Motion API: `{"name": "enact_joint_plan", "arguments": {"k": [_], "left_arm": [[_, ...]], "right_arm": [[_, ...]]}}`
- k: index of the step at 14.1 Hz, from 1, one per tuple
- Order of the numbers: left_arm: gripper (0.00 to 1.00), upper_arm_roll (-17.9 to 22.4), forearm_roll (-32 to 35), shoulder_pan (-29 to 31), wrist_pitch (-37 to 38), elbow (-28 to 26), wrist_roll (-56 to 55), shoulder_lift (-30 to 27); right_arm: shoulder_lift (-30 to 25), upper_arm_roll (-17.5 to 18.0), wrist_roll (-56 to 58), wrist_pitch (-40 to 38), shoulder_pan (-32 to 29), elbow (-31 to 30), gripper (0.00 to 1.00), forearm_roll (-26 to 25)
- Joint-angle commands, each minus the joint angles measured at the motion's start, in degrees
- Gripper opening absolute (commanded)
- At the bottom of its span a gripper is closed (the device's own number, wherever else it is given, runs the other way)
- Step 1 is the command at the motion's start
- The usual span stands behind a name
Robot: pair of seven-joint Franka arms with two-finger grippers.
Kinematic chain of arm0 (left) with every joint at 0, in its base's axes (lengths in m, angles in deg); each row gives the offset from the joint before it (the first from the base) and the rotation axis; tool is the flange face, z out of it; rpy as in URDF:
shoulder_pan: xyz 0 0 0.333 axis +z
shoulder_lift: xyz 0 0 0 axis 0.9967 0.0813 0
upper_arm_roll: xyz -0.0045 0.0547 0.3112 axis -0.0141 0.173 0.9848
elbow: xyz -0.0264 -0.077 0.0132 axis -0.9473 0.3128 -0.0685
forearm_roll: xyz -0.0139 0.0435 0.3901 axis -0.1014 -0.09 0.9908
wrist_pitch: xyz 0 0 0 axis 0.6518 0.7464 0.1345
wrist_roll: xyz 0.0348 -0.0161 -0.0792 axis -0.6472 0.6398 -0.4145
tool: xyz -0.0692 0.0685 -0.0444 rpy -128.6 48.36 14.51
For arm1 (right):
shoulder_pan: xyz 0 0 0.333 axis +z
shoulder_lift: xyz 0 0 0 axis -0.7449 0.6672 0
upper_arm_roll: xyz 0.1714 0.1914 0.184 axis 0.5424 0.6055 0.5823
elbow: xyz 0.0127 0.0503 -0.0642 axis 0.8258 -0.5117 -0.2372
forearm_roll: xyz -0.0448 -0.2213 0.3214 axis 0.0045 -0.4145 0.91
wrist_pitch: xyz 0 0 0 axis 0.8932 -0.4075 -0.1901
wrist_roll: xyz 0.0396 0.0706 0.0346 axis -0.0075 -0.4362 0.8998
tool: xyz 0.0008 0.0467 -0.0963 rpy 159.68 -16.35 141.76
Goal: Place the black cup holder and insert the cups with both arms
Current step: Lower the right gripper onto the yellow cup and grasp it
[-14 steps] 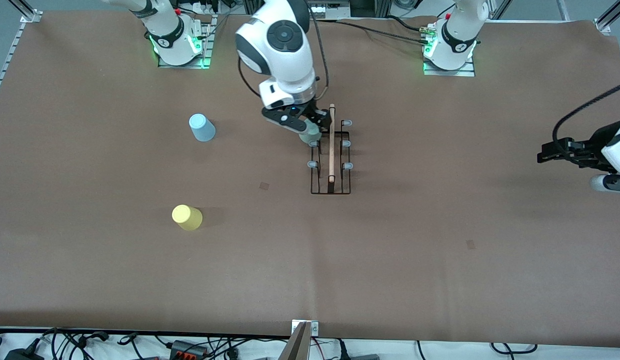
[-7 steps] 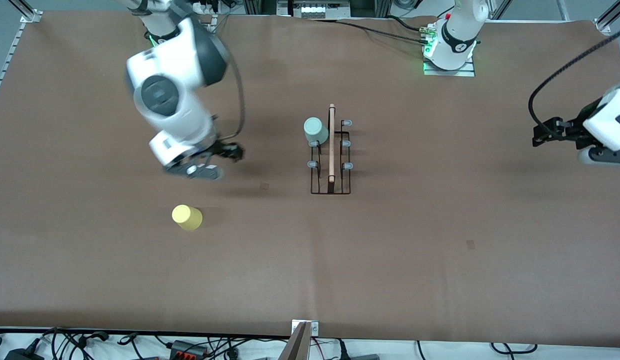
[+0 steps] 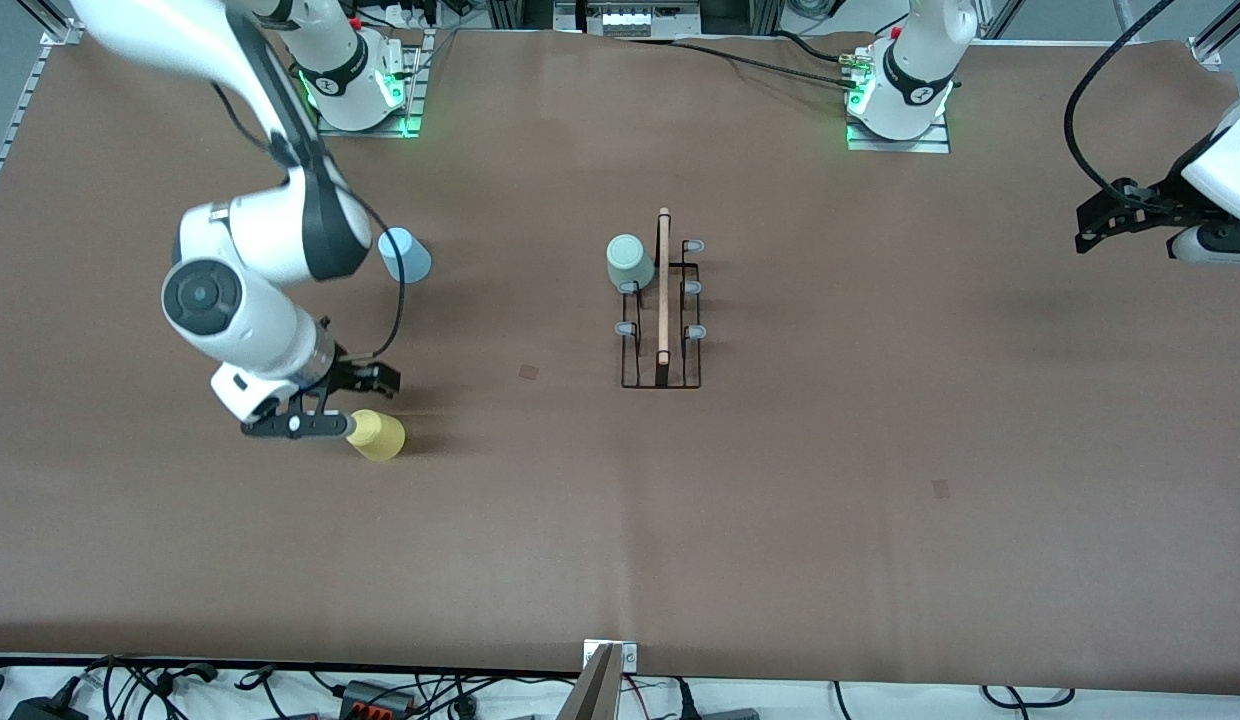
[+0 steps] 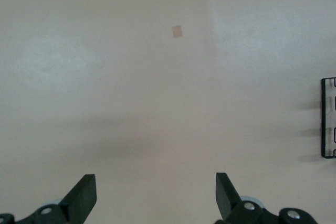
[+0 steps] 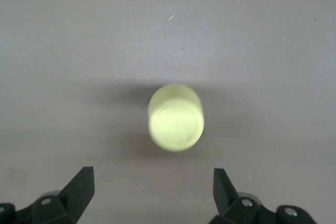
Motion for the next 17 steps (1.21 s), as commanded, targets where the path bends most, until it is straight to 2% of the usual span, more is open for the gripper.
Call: {"name": "enact_joint_plan", "arguments": {"k": [1, 3, 9, 11, 13, 15, 17], "left_arm": [[1.0, 0.8, -1.4, -0.6, 0.0, -0.9, -0.1, -0.1], [1.0, 0.8, -1.5, -0.6, 0.3, -0.9, -0.3, 0.0], [1.0, 0.7, -1.5, -0.5, 0.4, -0.7, -0.4, 0.0], [1.0, 0.8, -1.5, -0.4, 0.4, -0.7, -0.3, 0.0], [1.0, 0.8, -1.5, -0.4, 0.4, -0.7, -0.3, 0.0], [1.0, 0.9, -1.5, -0.3, 0.4, -0.7, -0.3, 0.2], [1.0, 0.8, -1.5, -0.3, 0.4, -0.7, -0.3, 0.3]], "right_arm": [[4.1, 0.0, 5.0, 6.3, -1.5, 0.6, 1.0, -0.6], [6.4, -0.6, 5.4, 10.0, -1.5, 0.6, 1.0, -0.6], [8.3, -0.6, 5.4, 12.1, -1.3, 0.5, 1.0, -0.6], [8.3, -0.6, 6.5, 11.9, -1.3, -0.3, 0.54, -0.6], [7.7, -0.4, 6.3, 11.3, -1.1, -0.5, 0.15, -0.6], [5.4, 0.2, 6.2, 7.5, -0.9, -0.2, 0.02, -0.6], [2.5, 0.4, 5.9, 2.0, -0.4, 0.9, 0.02, 0.1]]}}
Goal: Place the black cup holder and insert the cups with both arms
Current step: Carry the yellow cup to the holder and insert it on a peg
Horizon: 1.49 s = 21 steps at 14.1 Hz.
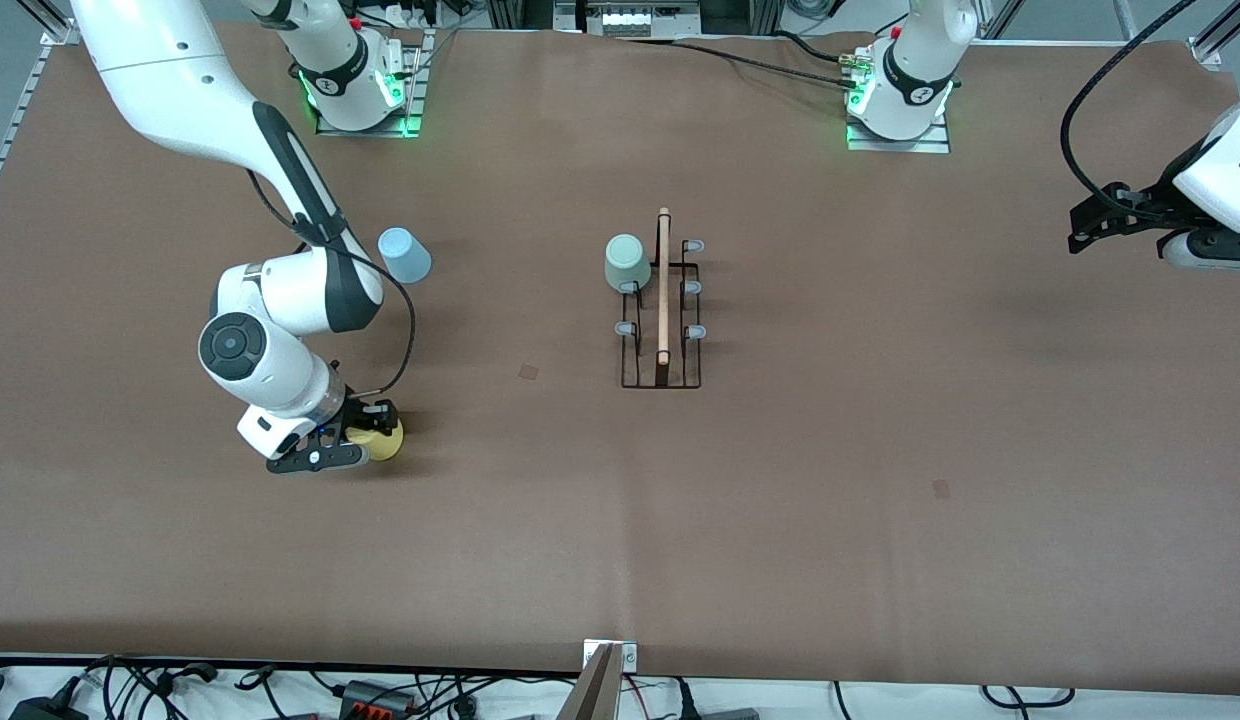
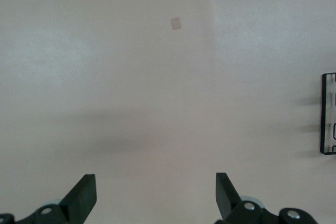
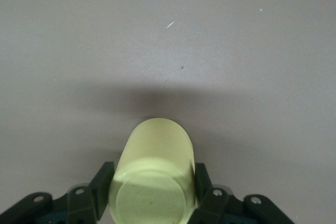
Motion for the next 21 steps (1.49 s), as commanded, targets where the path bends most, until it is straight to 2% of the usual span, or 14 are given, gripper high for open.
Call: {"name": "enact_joint_plan", "arguments": {"k": [1, 3, 6, 9, 11, 17, 21], "left_arm": [[1.0, 0.6, -1.2, -0.3, 0.4, 0.1, -0.2, -0.2], [1.0, 0.6, -1.4, -0.3, 0.3, 0.1, -0.2, -0.1], [1.0, 0.5, -1.4, -0.3, 0.4, 0.1, -0.2, -0.1], [1.0, 0.4, -1.4, -0.3, 0.4, 0.1, -0.2, -0.1], [1.0, 0.4, -1.4, -0.3, 0.4, 0.1, -0.2, -0.1], [1.0, -0.2, -1.4, -0.4, 0.4, 0.2, -0.2, -0.2], [1.0, -0.3, -1.5, -0.8, 0.0, 0.1, -0.2, 0.0]], "right_arm": [[-5.7, 0.6, -0.4, -7.1, 1.2, 0.5, 0.02, 0.5], [-7.7, 1.1, -9.1, -9.8, 4.8, 2.0, 0.02, 0.6], [-7.0, 1.1, -27.2, -15.6, 13.2, 10.6, 0.02, 0.6], [-2.8, 1.0, -42.5, -15.3, 20.3, 18.3, 0.02, 0.4], [0.4, 1.1, -48.2, -15.7, 23.7, 24.6, 0.02, 0.4], [3.5, 1.1, -52.8, -14.1, 29.8, 25.4, 0.04, -0.2], [5.8, 1.9, -54.8, -13.7, 30.7, 25.1, 0.05, -0.5]]}}
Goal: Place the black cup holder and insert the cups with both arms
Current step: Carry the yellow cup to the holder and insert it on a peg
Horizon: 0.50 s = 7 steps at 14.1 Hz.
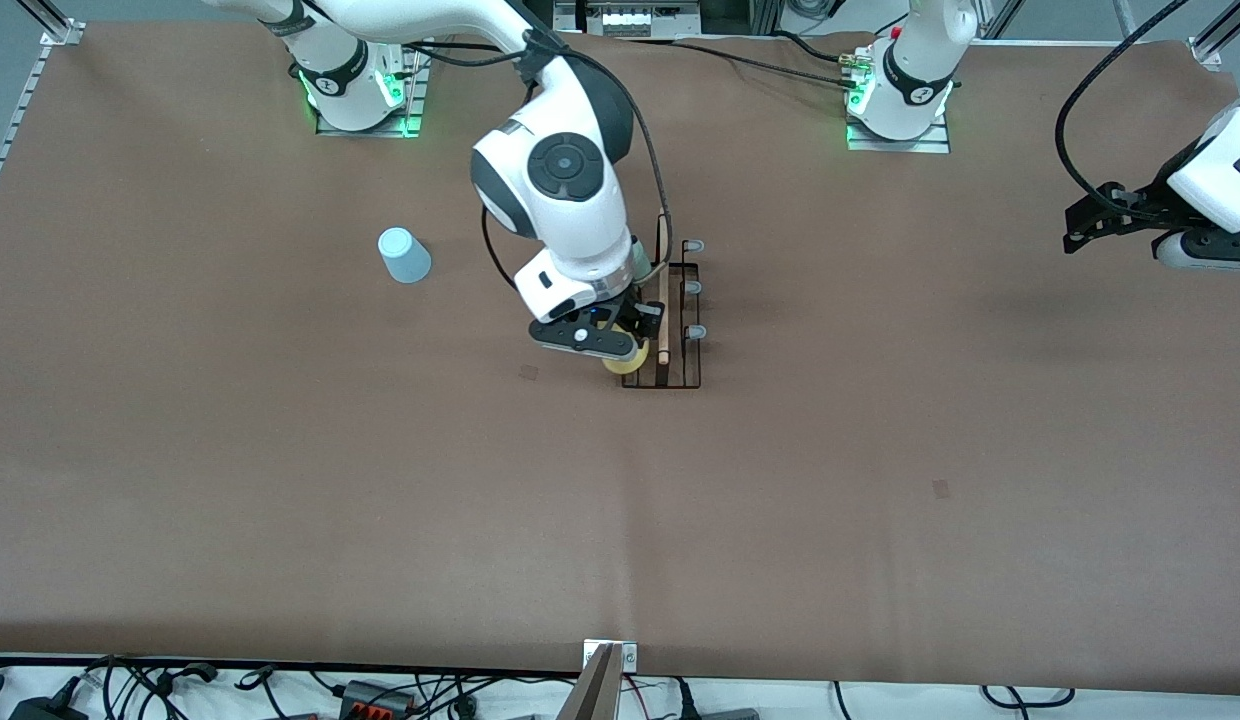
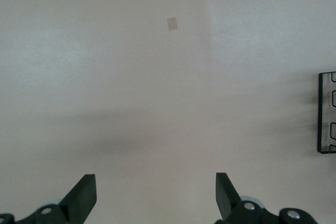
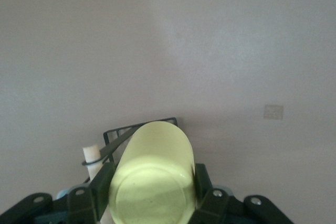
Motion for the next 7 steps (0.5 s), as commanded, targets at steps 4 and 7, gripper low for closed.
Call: {"name": "enact_joint_plan", "arguments": {"k": [4, 7], "left_arm": [[1.0, 0.1, -1.5, -0.8, -2.0, 0.2, -0.1, 3.1], [1.0, -0.4, -1.3, -1.1, -3.6, 0.1, -0.4, 3.1]], "right_arm": [[3.0, 0.8, -2.2, 0.0, 0.4, 1.4, 0.07, -2.1], [3.6, 0.7, -2.1, 0.2, 0.4, 1.4, 0.38, -2.2]]}}
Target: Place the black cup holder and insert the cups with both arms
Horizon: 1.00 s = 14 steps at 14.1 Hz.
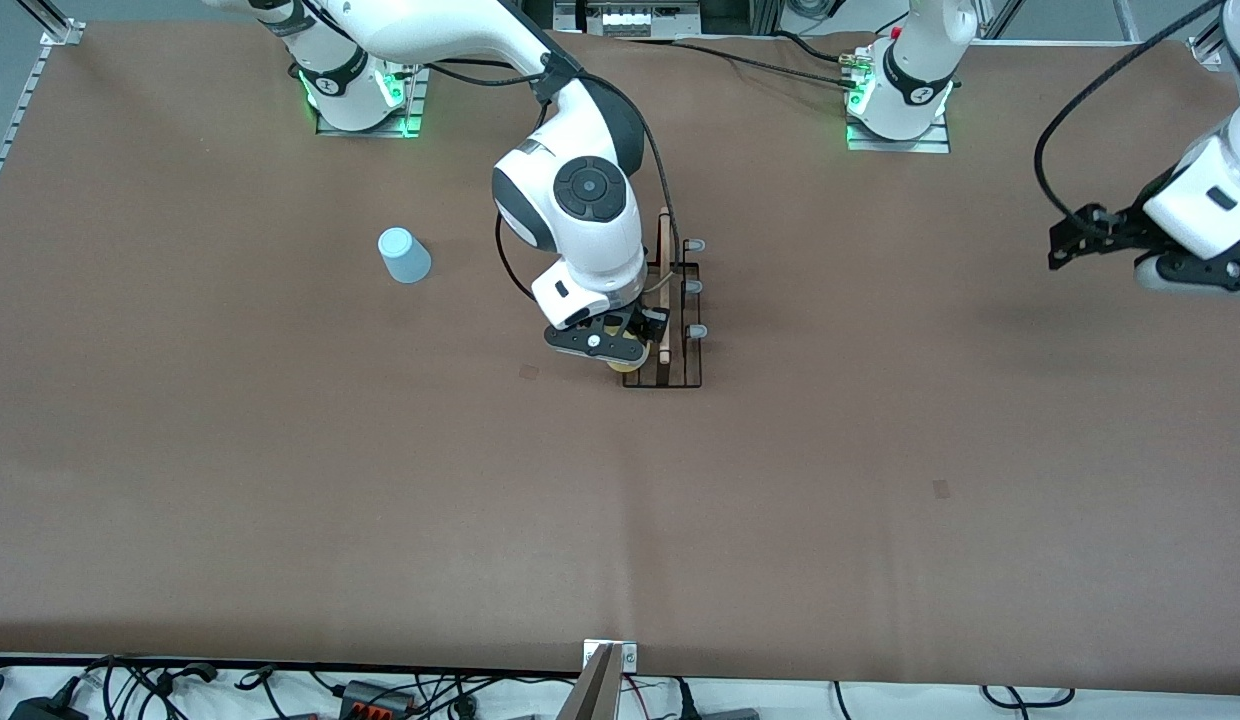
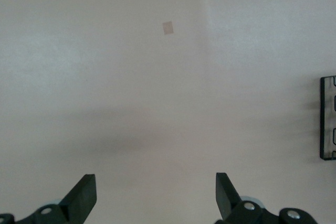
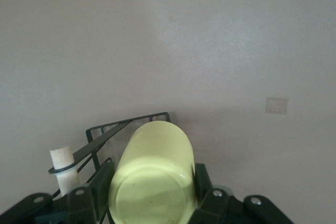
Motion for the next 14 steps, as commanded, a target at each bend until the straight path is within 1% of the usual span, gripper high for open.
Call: {"name": "enact_joint_plan", "arguments": {"k": [1, 2, 5, 7, 8, 10, 11, 13, 14], "left_arm": [[1.0, -0.7, -1.2, -0.3, -0.1, 0.2, -0.5, -0.1], [1.0, -0.8, -1.2, -0.3, -0.2, 0.3, -0.5, -0.1], [1.0, -0.8, -1.2, -0.3, -0.1, 0.2, -0.7, -0.3], [1.0, -0.9, -1.2, -0.3, -0.1, 0.3, -0.6, -0.3], [1.0, -1.0, -1.2, -0.3, -0.1, 0.3, -0.3, -0.3], [1.0, -1.2, -1.2, -0.3, 1.2, 0.5, -0.4, -0.6], [1.0, -1.2, -1.2, -0.4, 2.6, 1.8, -0.6, -0.6], [1.0, -1.1, -1.2, -0.3, 3.2, 2.6, -0.6, -0.7], [1.0, -1.1, -1.2, -0.1, 3.2, 2.7, -0.6, -0.7]], "right_arm": [[1.2, 0.5, -1.3, 0.6, 0.0, 1.4, 0.77, -1.1], [1.2, 0.4, -1.2, 2.0, -0.3, 0.8, 1.0, -1.0], [-0.7, 0.3, 0.3, 1.6, -1.5, 0.3, 1.0, -1.1], [-4.3, 0.4, 1.9, -0.9, -4.2, -0.4, 1.0, -1.1], [-7.2, 0.4, 5.3, -3.7, -6.7, -1.2, 1.0, -0.8], [-15.1, 0.8, 14.4, -9.3, -12.3, -5.0, 1.0, -0.6], [-19.0, 0.9, 20.1, -12.1, -15.9, -7.1, 1.0, -0.6], [-24.5, 1.0, 30.6, -16.8, -24.1, -9.3, 1.0, -0.5], [-26.1, 1.0, 35.2, -18.6, -28.2, -9.3, 1.0, -0.3]]}}
